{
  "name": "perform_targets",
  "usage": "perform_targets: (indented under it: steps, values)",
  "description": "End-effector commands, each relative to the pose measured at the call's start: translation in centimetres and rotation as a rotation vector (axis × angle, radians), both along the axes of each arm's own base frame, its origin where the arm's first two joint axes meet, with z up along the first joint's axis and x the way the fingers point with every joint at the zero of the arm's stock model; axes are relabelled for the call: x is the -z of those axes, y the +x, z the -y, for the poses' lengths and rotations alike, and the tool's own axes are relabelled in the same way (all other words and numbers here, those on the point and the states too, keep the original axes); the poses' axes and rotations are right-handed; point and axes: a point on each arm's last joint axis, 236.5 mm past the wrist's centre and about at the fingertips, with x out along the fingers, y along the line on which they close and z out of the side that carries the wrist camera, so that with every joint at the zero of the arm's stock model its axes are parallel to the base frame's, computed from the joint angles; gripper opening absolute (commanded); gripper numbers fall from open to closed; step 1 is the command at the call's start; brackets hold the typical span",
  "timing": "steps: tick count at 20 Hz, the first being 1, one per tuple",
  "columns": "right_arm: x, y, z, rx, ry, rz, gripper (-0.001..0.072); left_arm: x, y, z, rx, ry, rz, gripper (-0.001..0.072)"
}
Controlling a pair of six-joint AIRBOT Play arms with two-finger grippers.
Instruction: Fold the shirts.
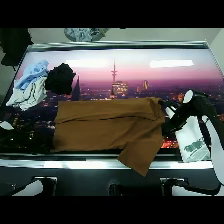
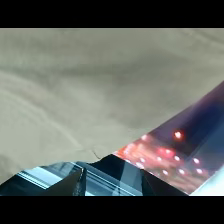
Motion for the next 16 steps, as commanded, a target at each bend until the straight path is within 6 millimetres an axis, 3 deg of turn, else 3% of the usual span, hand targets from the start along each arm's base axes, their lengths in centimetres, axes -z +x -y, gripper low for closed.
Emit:
perform_targets:
  steps: [1,4,8,11,12,16]
  values:
    - [0.0,-0.6,-0.1,-0.023,0.009,-0.008,0.0433,0.4,0.9,1.3,-0.074,-0.037,0.048,0.0462]
    - [-0.3,-0.4,-0.1,-0.027,0.008,0.013,0.0433,1.0,0.9,1.4,-0.109,-0.028,0.042,0.0462]
    - [-0.7,-0.5,0.0,-0.028,0.006,0.020,0.0433,2.3,-0.8,2.1,-0.117,-0.034,0.007,0.0454]
    - [-0.6,-1.2,-0.1,-0.029,0.005,0.008,0.0433,2.5,0.0,1.6,-0.130,-0.012,0.035,0.0083]
    - [-0.7,-1.4,0.0,-0.030,0.004,0.007,0.0433,2.5,0.0,1.6,-0.129,-0.011,0.036,0.0026]
    - [-1.3,-1.5,0.1,-0.041,-0.003,0.035,0.0433,2.6,0.0,1.5,-0.113,-0.012,0.047,0.0026]
